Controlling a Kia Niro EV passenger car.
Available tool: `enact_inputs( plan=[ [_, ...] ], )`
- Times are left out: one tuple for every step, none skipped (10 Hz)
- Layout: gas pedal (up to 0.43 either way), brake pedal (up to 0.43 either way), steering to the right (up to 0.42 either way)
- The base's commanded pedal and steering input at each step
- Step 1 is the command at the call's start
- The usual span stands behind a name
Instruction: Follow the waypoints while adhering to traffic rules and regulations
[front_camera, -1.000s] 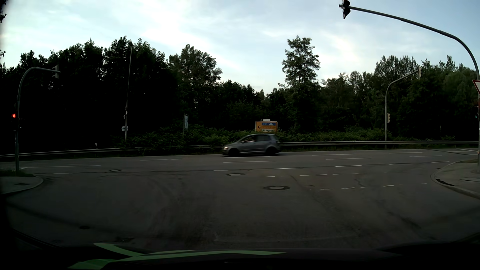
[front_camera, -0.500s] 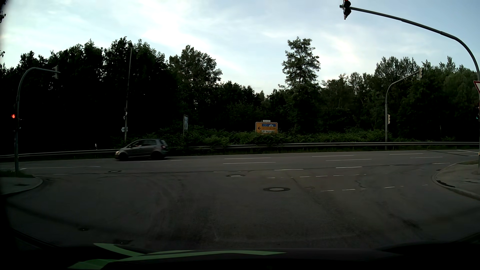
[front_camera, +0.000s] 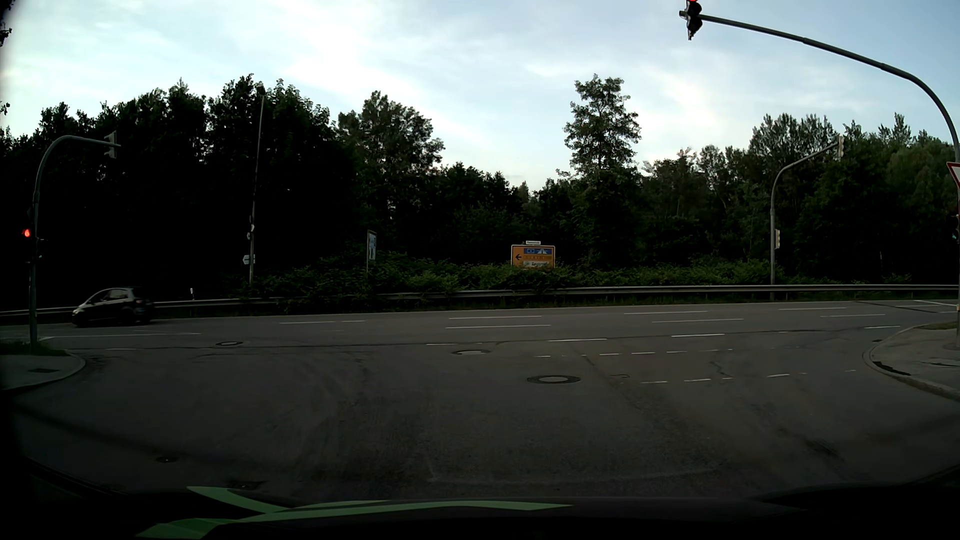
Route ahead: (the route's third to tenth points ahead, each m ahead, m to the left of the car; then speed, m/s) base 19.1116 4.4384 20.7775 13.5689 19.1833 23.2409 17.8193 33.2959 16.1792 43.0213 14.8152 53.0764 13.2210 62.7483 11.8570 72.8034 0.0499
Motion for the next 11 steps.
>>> enact_inputs(
  plan=[
    [0.000,0.311,-0.002],
    [0.000,0.311,-0.002],
    [0.000,0.311,-0.002],
    [0.000,0.311,-0.002],
    [0.000,0.311,-0.002],
    [0.000,0.311,-0.002],
    [0.000,0.311,-0.002],
    [0.000,0.311,-0.002],
    [0.000,0.311,-0.002],
    [0.000,0.311,-0.002],
    [0.000,0.311,-0.002]
  ],
)
